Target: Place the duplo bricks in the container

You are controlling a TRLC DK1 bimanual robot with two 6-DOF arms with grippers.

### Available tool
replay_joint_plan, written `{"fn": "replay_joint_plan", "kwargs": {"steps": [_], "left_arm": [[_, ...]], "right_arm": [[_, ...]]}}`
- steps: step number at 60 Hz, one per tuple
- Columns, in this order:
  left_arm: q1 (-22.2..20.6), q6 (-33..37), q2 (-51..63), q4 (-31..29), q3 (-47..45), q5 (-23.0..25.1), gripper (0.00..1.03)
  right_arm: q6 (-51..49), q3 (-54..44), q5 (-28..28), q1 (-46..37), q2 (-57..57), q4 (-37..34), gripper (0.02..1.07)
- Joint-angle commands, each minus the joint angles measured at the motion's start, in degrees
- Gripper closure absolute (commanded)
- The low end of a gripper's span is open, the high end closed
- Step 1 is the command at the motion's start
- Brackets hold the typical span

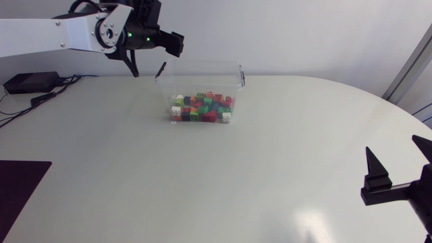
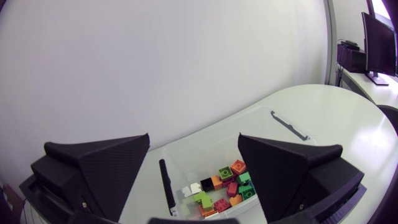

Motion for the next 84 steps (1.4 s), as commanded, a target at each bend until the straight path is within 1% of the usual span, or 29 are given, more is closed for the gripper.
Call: {"fn": "replay_joint_plan", "kwargs": {"steps": [1, 15, 21, 32, 40, 45, 49, 54, 58, 64, 71, 75, 84], "left_arm": [[1.2, -0.7, -3.9, 0.5, -4.3, -0.7, 0.04], [2.7, 0.0, -12.2, 1.7, -12.8, -0.8, 0.04], [2.7, 1.4, -15.9, 2.8, -17.2, -2.3, 0.04], [3.1, 2.2, -23.7, 5.6, -25.0, -3.4, 0.04], [3.3, 3.6, -28.4, 6.8, -30.1, -4.9, 0.04], [3.9, 3.6, -30.9, 7.9, -32.8, -5.0, 0.04], [4.3, 3.6, -32.8, 7.9, -34.4, -5.0, 0.04], [4.6, 3.1, -35.1, 8.5, -36.9, -5.0, 0.04], [4.9, 2.9, -37.3, 9.2, -39.1, -5.0, 0.04], [5.2, 2.2, -40.9, 11.2, -42.9, -5.0, 0.04], [6.0, 1.2, -44.1, 11.4, -45.6, -5.0, 0.04], [7.4, -0.7, -46.1, 12.0, -47.5, -5.0, 0.04], [8.7, -0.9, -49.8, 13.1, -51.7, -5.0, 0.04]], "right_arm": [[1.8, -1.4, 0.2, -0.2, -0.4, 1.2, 0.07], [5.3, -2.7, 0.3, -0.4, -0.5, 2.6, 0.07], [6.2, -3.2, 0.6, -0.4, -0.5, 3.2, 0.07], [6.4, -4.8, 1.4, -0.1, -0.6, 5.4, 0.07], [5.7, -5.8, 3.1, 0.2, -0.6, 7.2, 0.07], [5.2, -6.0, 5.4, 1.1, -0.6, 8.1, 0.07], [4.6, -6.3, 6.9, 2.8, -0.6, 8.3, 0.07], [5.4, -7.3, 8.7, 4.9, -0.6, 10.2, 0.07], [10.0, -8.3, 8.4, 5.9, -0.6, 11.3, 0.07], [12.0, -8.9, 8.7, 8.3, -0.6, 11.4, 0.07], [12.4, -9.2, 8.8, 8.7, -0.6, 11.5, 0.07], [12.3, -9.5, 8.7, 9.1, -0.6, 11.6, 0.07], [12.2, -9.6, 8.6, 10.5, -0.6, 12.8, 0.07]]}}
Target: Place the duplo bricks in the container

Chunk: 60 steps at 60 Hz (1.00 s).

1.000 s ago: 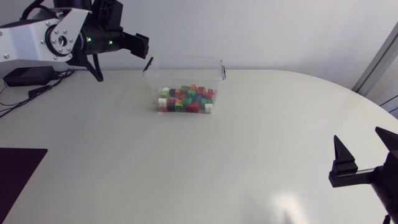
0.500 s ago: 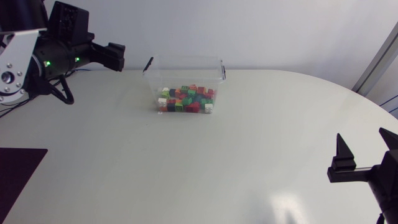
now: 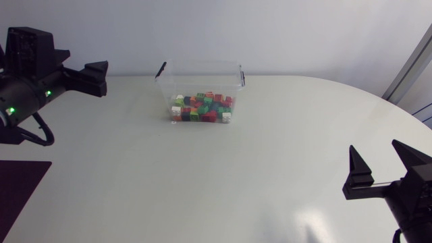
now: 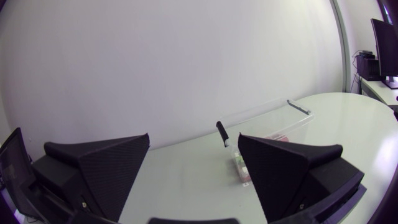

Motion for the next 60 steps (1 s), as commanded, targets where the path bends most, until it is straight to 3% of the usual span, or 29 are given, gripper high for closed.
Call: {"fn": "replay_joint_plan", "kwargs": {"steps": [1, 21, 29, 40, 60], "left_arm": [[0.8, -1.9, -2.7, 1.4, -3.6, -0.5, 0.04], [2.0, -3.7, -11.0, 2.0, -11.4, -0.5, 0.06], [3.3, -8.4, -16.4, 2.7, -16.6, -0.5, 0.06], [4.5, -5.7, -22.2, 3.5, -21.5, -0.5, 0.07], [6.5, -7.8, -32.7, 1.3, -29.3, 0.4, 0.1]], "right_arm": [[0.8, -1.5, 0.5, 0.9, -0.5, 1.2, 0.07], [1.9, -2.7, 2.2, 1.4, -0.5, 1.0, 0.07], [1.0, -2.7, 3.2, 1.4, -0.5, 0.9, 0.07], [-0.3, -2.4, 3.4, 1.4, -0.5, -1.2, 0.07], [6.4, -2.6, 1.6, 0.2, -0.4, -1.5, 0.07]]}}
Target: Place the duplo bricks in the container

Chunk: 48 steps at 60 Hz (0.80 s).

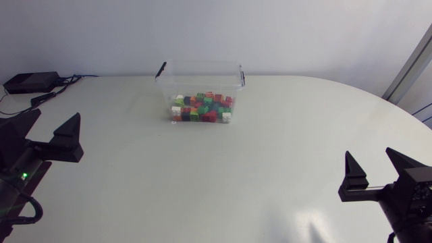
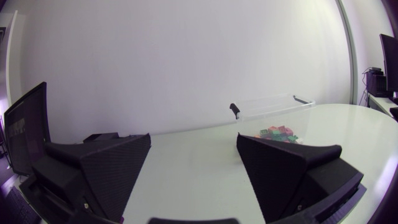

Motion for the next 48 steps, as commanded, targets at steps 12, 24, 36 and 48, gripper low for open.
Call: {"fn": "replay_joint_plan", "kwargs": {"steps": [12, 24, 36, 48], "left_arm": [[1.0, -3.9, -8.0, -3.3, -5.2, 1.5, 0.12], [1.4, -5.9, -13.8, -6.2, -8.3, 2.7, 0.12], [1.8, -7.9, -19.5, -9.1, -11.4, 3.9, 0.12], [2.2, -9.9, -25.3, -11.9, -14.5, 5.1, 0.12]], "right_arm": [[4.6, -1.4, -3.3, -2.0, -0.3, 1.3, 0.07], [6.7, -1.8, -6.1, -3.5, -0.2, 2.3, 0.07], [8.8, -2.3, -8.9, -4.9, -0.1, 3.4, 0.07], [10.9, -2.7, -11.7, -6.4, 0.0, 4.4, 0.07]]}}
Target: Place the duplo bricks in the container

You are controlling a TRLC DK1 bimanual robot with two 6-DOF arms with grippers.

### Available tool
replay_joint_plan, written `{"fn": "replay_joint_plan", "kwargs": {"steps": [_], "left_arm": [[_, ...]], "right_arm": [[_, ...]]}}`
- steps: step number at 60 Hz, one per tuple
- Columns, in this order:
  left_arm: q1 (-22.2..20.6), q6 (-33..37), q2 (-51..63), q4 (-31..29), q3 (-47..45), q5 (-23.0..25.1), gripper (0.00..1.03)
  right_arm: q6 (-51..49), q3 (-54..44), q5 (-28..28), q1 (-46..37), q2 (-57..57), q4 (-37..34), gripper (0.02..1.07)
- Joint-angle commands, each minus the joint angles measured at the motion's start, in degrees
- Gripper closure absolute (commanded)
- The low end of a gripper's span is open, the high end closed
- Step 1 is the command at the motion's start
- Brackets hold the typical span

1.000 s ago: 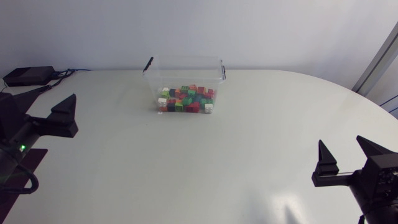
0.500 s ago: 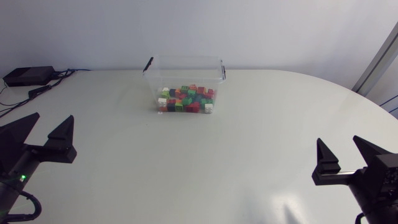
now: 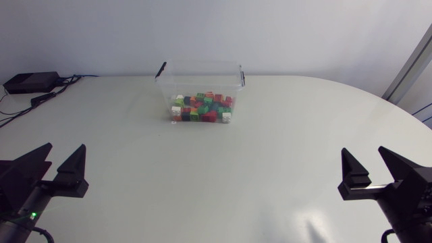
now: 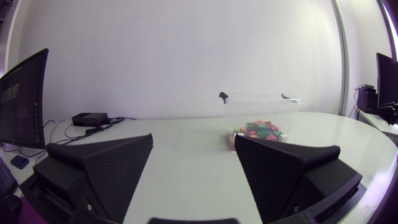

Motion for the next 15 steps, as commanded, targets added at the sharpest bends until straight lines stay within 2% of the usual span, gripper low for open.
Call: {"fn": "replay_joint_plan", "kwargs": {"steps": [1, 15], "left_arm": [[0.7, -2.4, -2.6, -0.9, -2.3, 0.8, 0.12], [0.7, -2.5, -2.9, -1.0, -2.5, 0.9, 0.12]], "right_arm": [[2.4, -1.6, -1.1, -0.9, 0.0, 1.2, 0.07], [2.5, -1.7, -1.2, -0.9, 0.0, 1.3, 0.07]]}}
